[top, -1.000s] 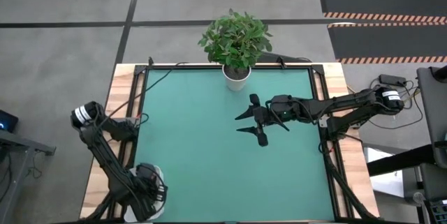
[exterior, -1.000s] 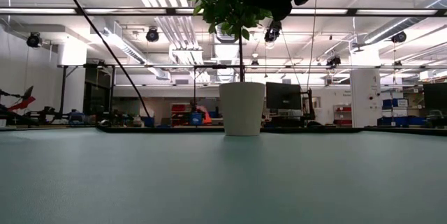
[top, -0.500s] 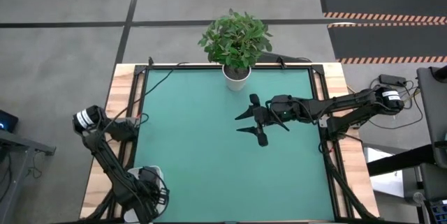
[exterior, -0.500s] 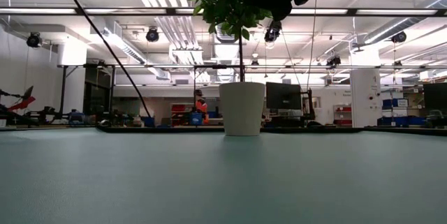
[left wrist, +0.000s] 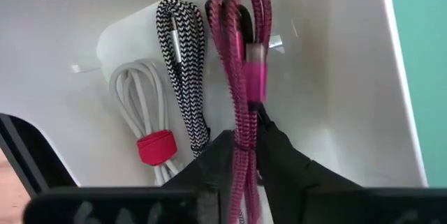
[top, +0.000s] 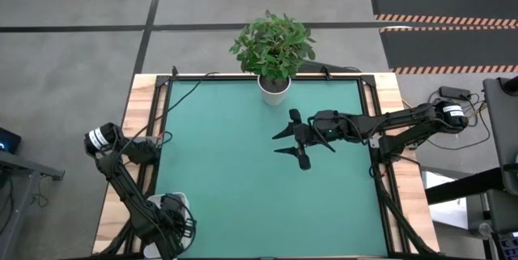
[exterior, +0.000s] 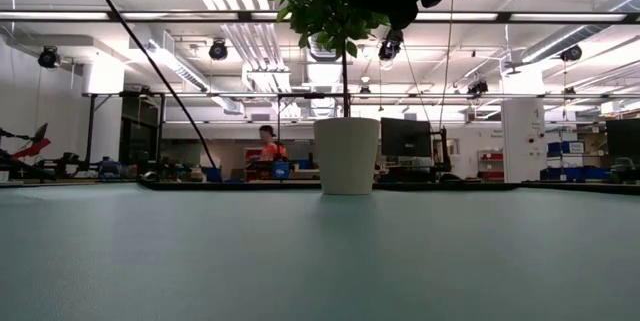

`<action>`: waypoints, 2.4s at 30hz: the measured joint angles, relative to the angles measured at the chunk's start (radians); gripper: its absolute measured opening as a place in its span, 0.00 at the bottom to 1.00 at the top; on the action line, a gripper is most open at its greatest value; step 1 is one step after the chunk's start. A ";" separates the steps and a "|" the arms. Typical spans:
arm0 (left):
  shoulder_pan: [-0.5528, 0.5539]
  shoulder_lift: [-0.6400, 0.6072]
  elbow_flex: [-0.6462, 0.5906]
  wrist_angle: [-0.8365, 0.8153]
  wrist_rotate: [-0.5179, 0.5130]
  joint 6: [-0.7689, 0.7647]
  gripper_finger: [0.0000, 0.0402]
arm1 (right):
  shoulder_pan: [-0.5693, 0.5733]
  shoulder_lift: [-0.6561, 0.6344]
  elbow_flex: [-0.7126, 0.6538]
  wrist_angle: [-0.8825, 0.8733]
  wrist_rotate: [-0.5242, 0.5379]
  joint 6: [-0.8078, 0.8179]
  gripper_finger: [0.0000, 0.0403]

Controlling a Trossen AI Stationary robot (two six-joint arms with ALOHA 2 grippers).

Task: Pick and place USB-C Cables
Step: Put the black pink charger cable into the bin, then return to Home Position

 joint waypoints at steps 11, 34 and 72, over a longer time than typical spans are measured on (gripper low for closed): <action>0.000 0.000 0.012 -0.001 0.000 -0.001 0.18 | 0.000 0.000 -0.002 0.000 0.000 0.000 0.46; 0.111 -0.055 0.137 0.475 -0.753 1.020 0.17 | 0.040 0.000 -0.082 0.141 -0.005 -0.072 0.46; 0.475 -0.835 -0.686 1.014 -0.553 1.985 0.00 | -0.077 -0.006 -0.220 0.329 -0.009 -0.163 0.46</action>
